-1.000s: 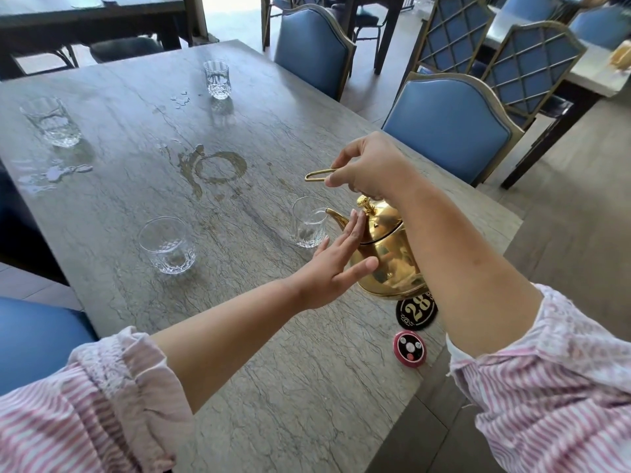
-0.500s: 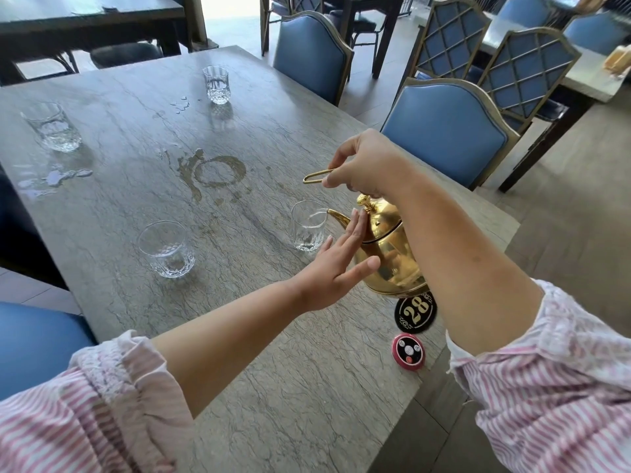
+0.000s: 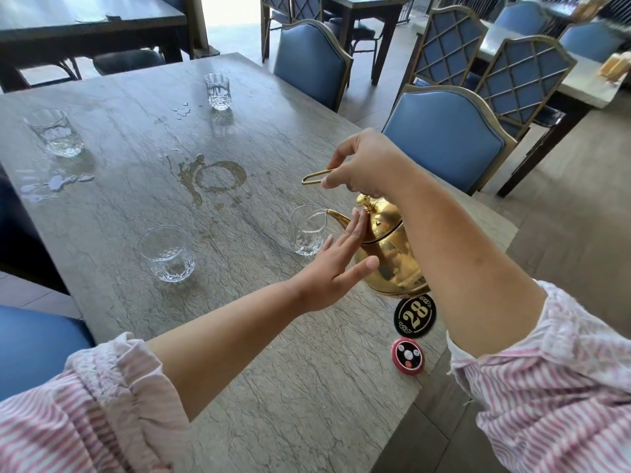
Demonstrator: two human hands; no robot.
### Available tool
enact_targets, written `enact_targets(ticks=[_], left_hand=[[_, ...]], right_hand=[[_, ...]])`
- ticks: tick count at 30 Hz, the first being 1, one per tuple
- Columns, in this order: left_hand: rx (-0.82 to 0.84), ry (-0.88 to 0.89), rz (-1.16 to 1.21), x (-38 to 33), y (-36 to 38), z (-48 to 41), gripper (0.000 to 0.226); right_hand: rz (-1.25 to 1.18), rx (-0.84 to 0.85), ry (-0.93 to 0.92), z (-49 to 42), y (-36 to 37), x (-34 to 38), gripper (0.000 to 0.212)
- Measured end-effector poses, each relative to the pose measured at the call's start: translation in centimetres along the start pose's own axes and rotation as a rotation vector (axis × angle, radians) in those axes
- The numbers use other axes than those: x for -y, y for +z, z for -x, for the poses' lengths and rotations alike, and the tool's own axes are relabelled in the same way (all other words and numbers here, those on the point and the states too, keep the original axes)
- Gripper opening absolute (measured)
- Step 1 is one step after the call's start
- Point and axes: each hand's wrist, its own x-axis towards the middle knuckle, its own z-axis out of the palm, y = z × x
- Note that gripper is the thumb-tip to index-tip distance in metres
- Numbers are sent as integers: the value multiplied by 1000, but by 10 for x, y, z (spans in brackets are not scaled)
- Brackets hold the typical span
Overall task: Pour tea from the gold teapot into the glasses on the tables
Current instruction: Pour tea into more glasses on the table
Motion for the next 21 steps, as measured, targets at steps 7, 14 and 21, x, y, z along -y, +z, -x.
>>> enact_targets(ticks=[7, 14, 21], left_hand=[[-16, 27, 10, -3, 0, -2, 83], [-12, 21, 14, -4, 0, -5, 85], [13, -4, 5, 2, 2, -5, 90]], right_hand=[[29, -1, -18, 1, -4, 3, 16], [64, 6, -23, -1, -6, 3, 17], [69, 17, -11, -7, 2, -3, 19]])
